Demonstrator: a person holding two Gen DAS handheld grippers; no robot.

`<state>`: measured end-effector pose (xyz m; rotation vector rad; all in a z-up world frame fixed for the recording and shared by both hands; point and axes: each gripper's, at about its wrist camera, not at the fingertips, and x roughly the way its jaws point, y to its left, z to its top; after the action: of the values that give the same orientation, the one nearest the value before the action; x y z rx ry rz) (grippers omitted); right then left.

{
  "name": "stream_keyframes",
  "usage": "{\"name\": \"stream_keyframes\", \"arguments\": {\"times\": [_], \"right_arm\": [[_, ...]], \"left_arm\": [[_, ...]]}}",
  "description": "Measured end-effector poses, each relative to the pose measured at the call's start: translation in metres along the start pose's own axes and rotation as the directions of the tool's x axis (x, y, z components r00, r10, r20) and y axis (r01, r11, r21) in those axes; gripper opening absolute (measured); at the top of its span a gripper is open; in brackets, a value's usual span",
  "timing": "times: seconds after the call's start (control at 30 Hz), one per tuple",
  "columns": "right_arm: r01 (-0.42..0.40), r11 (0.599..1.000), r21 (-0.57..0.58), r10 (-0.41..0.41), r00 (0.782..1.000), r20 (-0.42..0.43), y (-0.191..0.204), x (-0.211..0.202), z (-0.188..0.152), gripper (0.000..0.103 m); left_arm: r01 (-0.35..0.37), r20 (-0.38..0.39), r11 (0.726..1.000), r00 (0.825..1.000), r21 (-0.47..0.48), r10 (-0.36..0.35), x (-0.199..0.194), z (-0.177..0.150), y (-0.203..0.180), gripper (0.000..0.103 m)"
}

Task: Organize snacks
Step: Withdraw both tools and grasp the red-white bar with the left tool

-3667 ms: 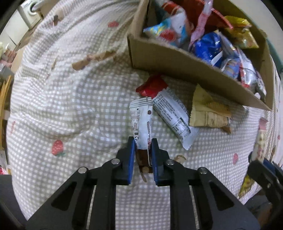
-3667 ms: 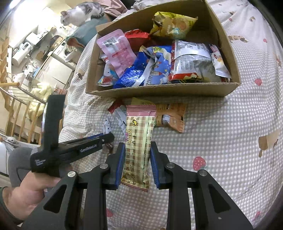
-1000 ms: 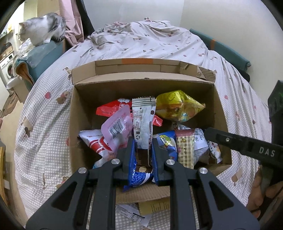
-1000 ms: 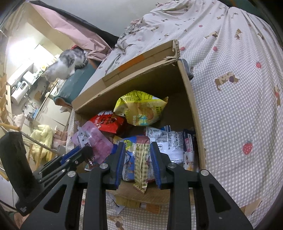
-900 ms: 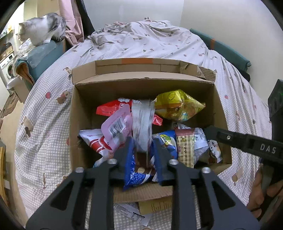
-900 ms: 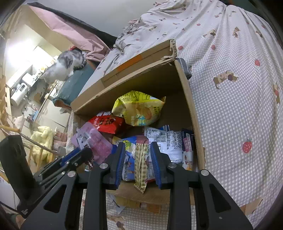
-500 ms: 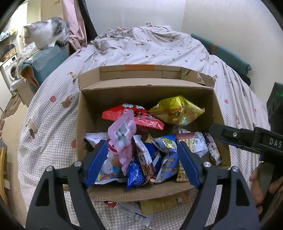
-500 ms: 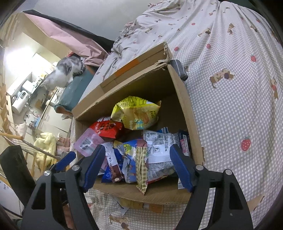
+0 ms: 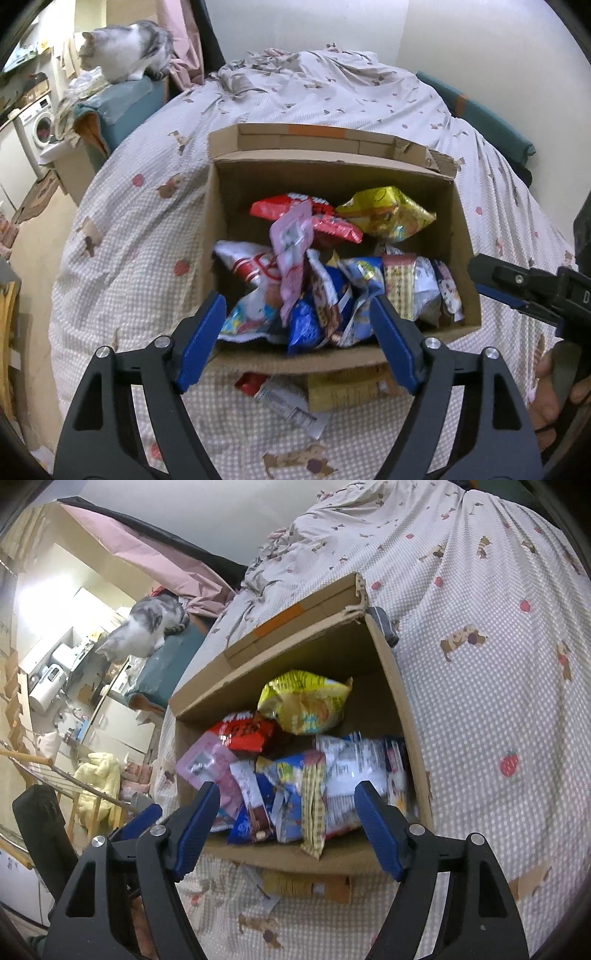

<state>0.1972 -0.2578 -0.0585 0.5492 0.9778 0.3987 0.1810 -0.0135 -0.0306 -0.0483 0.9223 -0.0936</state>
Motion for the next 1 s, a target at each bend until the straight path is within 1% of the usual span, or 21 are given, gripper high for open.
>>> {"name": "stream_keyframes", "arguments": {"times": [0.17,0.23,0.3,0.33,0.4,0.43,0.47,0.5,0.57,0.6,0.63,0.7,0.77,0.8,0.83,0.9,0.97,1.0], "right_arm": [[0.021,1.000,0.004,-0.021,1.000,-0.018,0.000,-0.009,-0.015,0.078],[0.017,1.000,0.019,-0.017,1.000,-0.025,-0.001,-0.010,-0.019,0.078],[0.016,0.999,0.030,-0.015,0.999,-0.029,-0.001,-0.011,-0.022,0.078],[0.022,0.999,0.030,-0.021,0.999,-0.032,-0.001,-0.012,-0.024,0.078],[0.034,0.998,0.045,-0.032,0.999,-0.042,-0.004,-0.012,-0.029,0.078],[0.032,0.998,0.058,-0.029,0.998,-0.047,-0.006,-0.012,-0.032,0.078],[0.029,0.997,0.075,-0.025,0.998,-0.056,-0.009,-0.012,-0.036,0.078],[0.027,0.996,0.088,-0.022,0.998,-0.063,-0.011,-0.012,-0.039,0.078],[0.034,0.995,0.099,-0.027,0.997,-0.071,-0.013,-0.012,-0.045,0.078],[0.035,0.994,0.100,-0.028,0.997,-0.073,-0.013,-0.013,-0.047,0.078],[0.036,0.994,0.101,-0.029,0.997,-0.072,-0.013,-0.013,-0.048,0.078],[0.042,0.994,0.099,-0.035,0.997,-0.067,-0.013,-0.016,-0.050,0.078],[0.052,0.994,0.099,-0.046,0.997,-0.062,-0.016,-0.018,-0.050,0.078],[0.055,0.993,0.103,-0.048,0.997,-0.061,-0.018,-0.019,-0.050,0.078],[0.055,0.992,0.110,-0.048,0.997,-0.059,-0.020,-0.020,-0.050,0.078],[0.056,0.991,0.121,-0.049,0.997,-0.058,-0.024,-0.022,-0.051,0.078],[0.065,0.991,0.121,-0.059,0.997,-0.054,-0.026,-0.023,-0.050,0.078],[0.067,0.990,0.122,-0.061,0.997,-0.053,-0.026,-0.023,-0.050,0.078]], "left_arm": [[-0.009,-0.013,0.999,1.000,-0.044,0.009,-0.007,-0.010,0.012,0.077],[-0.023,-0.022,0.998,1.000,-0.065,0.021,-0.008,-0.014,0.018,0.077],[-0.047,-0.045,0.995,0.998,-0.085,0.043,-0.005,-0.020,0.023,0.077],[-0.064,-0.070,0.995,0.996,-0.082,0.058,0.000,-0.024,0.024,0.077],[-0.081,-0.166,0.995,0.984,-0.065,0.069,0.016,-0.036,0.025,0.077],[-0.090,-0.201,0.992,0.977,-0.084,0.072,0.021,-0.042,0.028,0.077],[-0.098,-0.242,0.987,0.968,-0.123,0.066,0.029,-0.049,0.034,0.077],[-0.098,-0.281,0.979,0.959,-0.178,0.045,0.037,-0.056,0.041,0.077],[-0.097,-0.332,0.956,0.943,-0.276,0.000,0.051,-0.068,0.053,0.077],[-0.108,-0.359,0.945,0.933,-0.309,-0.011,0.059,-0.072,0.057,0.077],[-0.115,-0.373,0.938,0.928,-0.327,-0.016,0.065,-0.075,0.059,0.077],[-0.130,-0.381,0.925,0.925,-0.356,-0.016,0.077,-0.078,0.062,0.076],[-0.138,-0.382,0.923,0.924,-0.360,-0.011,0.085,-0.076,0.060,0.076],[-0.136,-0.384,0.927,0.923,-0.349,-0.009,0.090,-0.075,0.057,0.076],[-0.145,-0.392,0.933,0.920,-0.330,0.005,0.095,-0.074,0.054,0.076],[-0.182,-0.408,0.944,0.911,-0.274,0.058,0.105,-0.072,0.048,0.076],[-0.187,-0.409,0.942,0.911,-0.279,0.059,0.112,-0.073,0.046,0.076],[-0.188,-0.416,0.939,0.908,-0.287,0.055,0.115,-0.073,0.045,0.077]]}}
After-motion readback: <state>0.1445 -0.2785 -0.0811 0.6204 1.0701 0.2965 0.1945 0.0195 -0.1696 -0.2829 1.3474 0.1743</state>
